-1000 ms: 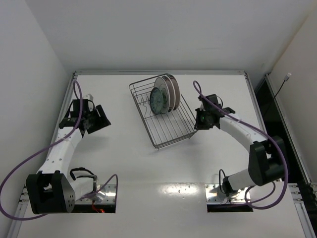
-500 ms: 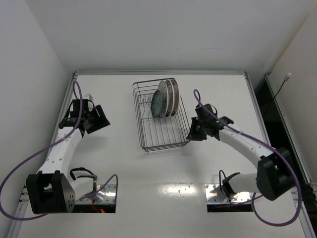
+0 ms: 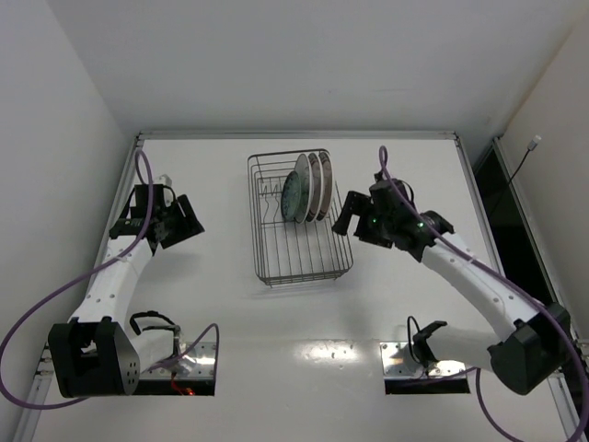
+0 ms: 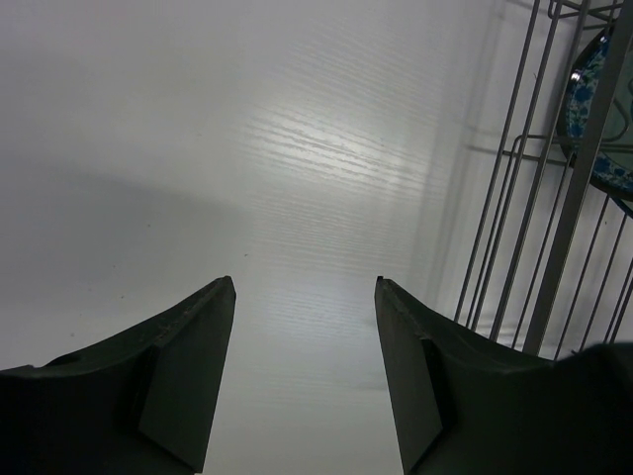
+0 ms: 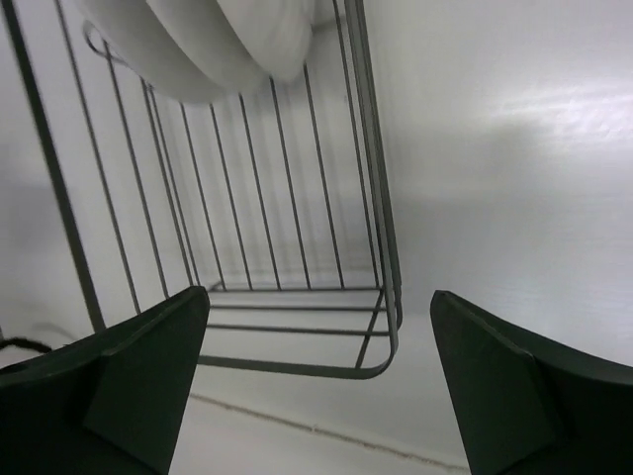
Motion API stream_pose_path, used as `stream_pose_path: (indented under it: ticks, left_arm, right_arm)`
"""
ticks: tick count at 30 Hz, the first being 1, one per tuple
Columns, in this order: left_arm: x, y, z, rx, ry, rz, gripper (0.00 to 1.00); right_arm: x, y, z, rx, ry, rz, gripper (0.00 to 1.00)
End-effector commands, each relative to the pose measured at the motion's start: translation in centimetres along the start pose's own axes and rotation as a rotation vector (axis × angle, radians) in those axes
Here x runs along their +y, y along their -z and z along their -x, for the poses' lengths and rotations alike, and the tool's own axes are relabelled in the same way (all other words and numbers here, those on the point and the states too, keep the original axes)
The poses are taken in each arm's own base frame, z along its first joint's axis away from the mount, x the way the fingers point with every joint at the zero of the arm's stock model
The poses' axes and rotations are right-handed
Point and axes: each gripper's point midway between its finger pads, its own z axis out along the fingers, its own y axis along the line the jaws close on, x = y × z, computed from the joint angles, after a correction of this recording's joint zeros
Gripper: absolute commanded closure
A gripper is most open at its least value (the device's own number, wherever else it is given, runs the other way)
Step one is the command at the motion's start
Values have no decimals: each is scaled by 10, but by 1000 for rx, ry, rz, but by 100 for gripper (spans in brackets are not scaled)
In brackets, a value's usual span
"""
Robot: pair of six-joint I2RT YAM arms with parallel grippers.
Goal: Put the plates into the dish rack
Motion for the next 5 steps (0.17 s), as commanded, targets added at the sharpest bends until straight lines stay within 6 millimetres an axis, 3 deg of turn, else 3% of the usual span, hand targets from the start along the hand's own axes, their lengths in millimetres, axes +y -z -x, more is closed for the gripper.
stream_pose_path:
  ticks: [1, 2, 5]
  left_arm:
    - [-3, 6, 7, -39, -2, -9, 44]
    - [-3, 6, 7, -39, -2, -9, 44]
    - [-3, 6, 7, -39, -2, -9, 44]
  right_arm:
    - [-3, 35, 57, -200, 43, -100, 8]
    - [-4, 43, 63, -230, 40, -108, 2]
    - [-13, 57, 81, -305, 20, -139, 2]
